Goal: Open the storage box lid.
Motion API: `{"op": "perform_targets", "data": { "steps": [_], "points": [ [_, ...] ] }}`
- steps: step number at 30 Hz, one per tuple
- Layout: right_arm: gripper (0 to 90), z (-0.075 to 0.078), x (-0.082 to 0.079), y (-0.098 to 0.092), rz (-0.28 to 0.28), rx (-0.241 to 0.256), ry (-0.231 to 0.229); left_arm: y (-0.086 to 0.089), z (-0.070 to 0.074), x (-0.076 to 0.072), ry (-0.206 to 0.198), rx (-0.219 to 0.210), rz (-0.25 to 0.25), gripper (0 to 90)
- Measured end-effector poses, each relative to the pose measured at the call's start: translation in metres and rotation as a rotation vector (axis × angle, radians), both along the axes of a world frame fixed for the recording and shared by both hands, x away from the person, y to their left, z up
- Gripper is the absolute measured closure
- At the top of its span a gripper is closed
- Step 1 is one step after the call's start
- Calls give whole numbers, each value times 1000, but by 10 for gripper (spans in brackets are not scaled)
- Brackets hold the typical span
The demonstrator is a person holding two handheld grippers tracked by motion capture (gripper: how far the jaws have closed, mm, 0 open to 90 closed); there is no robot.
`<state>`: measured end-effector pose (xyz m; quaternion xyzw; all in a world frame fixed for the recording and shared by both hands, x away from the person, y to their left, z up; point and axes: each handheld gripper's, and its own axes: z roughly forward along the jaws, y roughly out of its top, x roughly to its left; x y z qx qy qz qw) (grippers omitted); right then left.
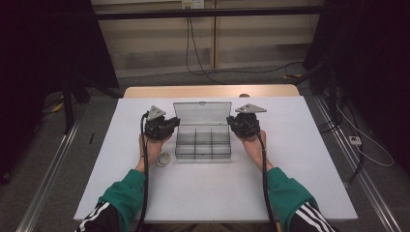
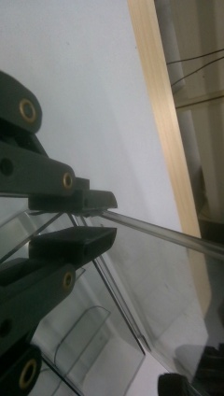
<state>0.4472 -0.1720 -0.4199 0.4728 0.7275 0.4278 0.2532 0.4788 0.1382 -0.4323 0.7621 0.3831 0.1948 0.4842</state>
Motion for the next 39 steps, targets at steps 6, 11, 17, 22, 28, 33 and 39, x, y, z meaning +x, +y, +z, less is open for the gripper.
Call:
{"op": "perform_targets", "data": {
  "steps": [6,11,17,22,28,33,39],
  "points": [
    [847,-4,2,1,-8,-11,5,-3,-2,1,-6,15,12,813],
    [850,-7,4,1,-14,-14,6,-4,-4,2,-2,35,16,810],
    [855,-9,5,4,-27,-34,8,-7,-3,1,-4,35,28,789],
    [860,-10,7,5,-34,-57,7,-9,-4,1,-11,72,34,734],
    [803,-9,6,5,-45,-74,17,-11,1,-2,-1,100,33,493],
    [621,1,-4,2,8,-48,65,-9,9,-11,35,115,-4,226],
    [403,5,-25,1,70,-55,117,0,14,-26,42,157,-23,123]
  ]
}}
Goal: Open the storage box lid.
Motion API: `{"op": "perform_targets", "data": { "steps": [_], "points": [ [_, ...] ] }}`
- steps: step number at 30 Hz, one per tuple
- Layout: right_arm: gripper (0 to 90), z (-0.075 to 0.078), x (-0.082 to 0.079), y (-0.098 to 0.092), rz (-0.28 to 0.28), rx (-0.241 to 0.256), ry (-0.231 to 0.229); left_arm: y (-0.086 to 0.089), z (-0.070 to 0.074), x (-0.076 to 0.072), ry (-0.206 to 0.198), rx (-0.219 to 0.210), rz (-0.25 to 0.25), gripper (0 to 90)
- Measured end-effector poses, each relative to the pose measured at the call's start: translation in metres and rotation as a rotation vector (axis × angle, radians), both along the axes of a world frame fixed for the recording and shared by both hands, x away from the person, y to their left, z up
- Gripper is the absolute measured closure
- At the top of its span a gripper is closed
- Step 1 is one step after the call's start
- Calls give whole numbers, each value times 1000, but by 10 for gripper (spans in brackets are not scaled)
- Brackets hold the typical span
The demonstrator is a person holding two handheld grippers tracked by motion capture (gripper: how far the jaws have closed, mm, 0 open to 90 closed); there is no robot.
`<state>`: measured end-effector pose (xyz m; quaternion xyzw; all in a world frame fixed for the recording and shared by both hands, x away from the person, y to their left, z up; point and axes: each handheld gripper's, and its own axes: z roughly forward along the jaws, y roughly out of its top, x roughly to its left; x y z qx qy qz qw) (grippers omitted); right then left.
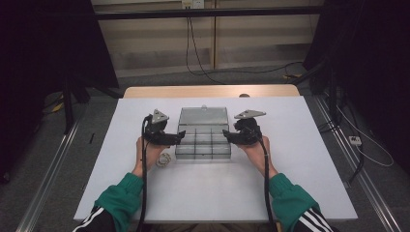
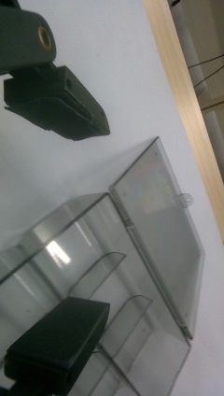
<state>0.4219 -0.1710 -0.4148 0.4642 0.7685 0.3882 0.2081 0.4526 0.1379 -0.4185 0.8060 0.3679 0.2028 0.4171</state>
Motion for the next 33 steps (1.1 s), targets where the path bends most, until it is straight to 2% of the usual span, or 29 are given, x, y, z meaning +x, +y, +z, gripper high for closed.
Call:
{"op": "perform_targets", "data": {
  "steps": [3,6,13,17,23,29,33],
  "points": [
    [306,4,-8,-2,24,-3,11,3,3,-7,1,31,-9,90],
    [223,8,-16,-6,55,13,18,8,6,-14,-14,31,-1,77],
    [101,9,-39,-21,118,55,41,15,7,-33,-25,86,-22,48],
    [59,7,-50,-27,134,66,56,18,6,-41,-24,126,-37,33],
    [18,4,-69,-37,149,82,66,24,5,-53,-31,154,-40,18],
    [0,-1,-80,-43,152,83,77,30,3,-56,-12,151,-42,5],
    [0,-2,-84,-46,150,88,78,33,4,-58,-15,154,-34,2]
  ]
}}
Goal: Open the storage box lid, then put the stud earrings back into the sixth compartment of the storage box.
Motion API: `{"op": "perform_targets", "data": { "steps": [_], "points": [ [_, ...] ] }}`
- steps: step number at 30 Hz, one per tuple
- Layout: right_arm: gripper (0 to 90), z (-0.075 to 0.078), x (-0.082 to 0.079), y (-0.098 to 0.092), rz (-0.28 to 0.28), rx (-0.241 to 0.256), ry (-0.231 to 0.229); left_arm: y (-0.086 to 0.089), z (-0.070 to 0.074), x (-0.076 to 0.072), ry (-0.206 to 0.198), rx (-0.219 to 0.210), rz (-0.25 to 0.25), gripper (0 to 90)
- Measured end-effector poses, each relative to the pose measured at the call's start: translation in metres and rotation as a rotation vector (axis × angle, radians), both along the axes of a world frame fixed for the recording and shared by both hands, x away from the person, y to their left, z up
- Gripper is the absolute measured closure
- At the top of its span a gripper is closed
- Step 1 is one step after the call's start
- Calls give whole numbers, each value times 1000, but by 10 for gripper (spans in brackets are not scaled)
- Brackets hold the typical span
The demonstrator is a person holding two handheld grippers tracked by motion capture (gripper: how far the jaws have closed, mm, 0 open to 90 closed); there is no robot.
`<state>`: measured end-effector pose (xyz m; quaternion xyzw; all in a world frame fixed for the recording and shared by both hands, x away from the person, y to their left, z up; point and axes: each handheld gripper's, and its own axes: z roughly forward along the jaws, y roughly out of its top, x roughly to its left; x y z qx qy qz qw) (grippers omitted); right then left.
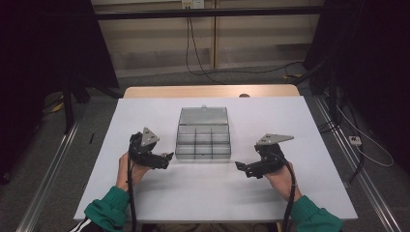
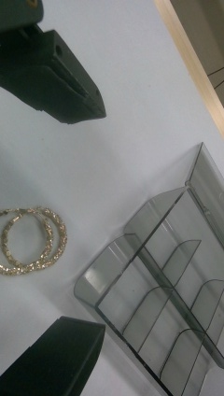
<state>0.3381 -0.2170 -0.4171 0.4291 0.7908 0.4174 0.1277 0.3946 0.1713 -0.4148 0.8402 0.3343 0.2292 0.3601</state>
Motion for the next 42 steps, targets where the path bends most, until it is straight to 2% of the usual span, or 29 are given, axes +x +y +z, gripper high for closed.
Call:
{"op": "perform_targets", "data": {
  "steps": [4,9,13,19,23,28,32,34,42],
  "points": [
    [0,-2,-5,-1,8,-2,1,6,0,-2,6,-5,9,1],
    [0,-5,-11,-3,6,-9,8,10,-2,-7,12,18,14,1],
    [0,-4,-17,-6,6,-5,4,13,-2,-7,8,8,25,1],
    [0,-6,-15,-8,4,-9,11,15,-1,-3,18,-4,24,3],
    [0,-6,-13,-8,8,-12,11,15,-2,-2,32,4,7,28],
    [0,-7,-13,-7,13,-12,20,13,-2,-6,38,10,-10,95],
    [0,-6,-13,-7,21,-12,19,8,-4,-11,53,32,-34,186],
    [0,-7,-12,-5,30,-19,18,5,-5,-13,55,48,-45,268],
    [0,-8,-11,-5,35,-22,19,2,-11,-16,113,36,-59,512]
  ]
}}
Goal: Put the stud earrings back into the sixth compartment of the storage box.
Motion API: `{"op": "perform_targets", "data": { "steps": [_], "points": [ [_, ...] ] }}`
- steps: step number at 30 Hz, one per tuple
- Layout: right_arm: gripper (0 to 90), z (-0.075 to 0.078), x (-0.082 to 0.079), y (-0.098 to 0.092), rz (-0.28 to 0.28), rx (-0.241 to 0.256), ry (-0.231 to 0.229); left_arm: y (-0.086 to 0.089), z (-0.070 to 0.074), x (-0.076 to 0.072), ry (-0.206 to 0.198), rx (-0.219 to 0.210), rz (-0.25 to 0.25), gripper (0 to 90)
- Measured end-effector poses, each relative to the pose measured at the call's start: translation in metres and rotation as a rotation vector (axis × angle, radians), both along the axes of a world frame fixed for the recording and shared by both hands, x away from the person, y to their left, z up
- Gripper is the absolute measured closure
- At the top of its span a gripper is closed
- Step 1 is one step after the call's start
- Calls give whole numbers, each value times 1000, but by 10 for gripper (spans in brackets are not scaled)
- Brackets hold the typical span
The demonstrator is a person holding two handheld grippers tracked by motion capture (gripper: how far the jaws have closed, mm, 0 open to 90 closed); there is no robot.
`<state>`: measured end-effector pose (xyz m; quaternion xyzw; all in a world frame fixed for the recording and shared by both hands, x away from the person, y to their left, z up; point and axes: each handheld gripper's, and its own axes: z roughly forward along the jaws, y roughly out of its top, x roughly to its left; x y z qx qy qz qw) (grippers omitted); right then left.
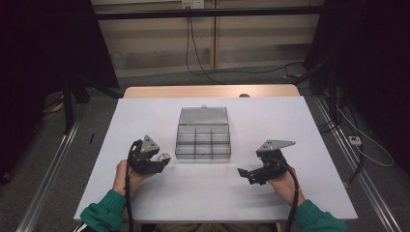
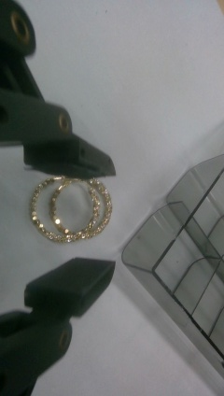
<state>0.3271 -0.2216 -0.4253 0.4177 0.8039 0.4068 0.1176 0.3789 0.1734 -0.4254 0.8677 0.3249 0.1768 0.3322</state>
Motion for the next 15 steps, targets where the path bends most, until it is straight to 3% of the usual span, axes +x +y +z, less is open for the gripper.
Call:
{"op": "perform_targets", "data": {
  "steps": [7,15],
  "points": [
    [0,0,1,1,1,-3,-5,-5,-7,-1,53,9,-16,692],
    [0,-1,1,1,6,-4,-6,-6,-13,1,97,31,-5,801]
  ]
}}
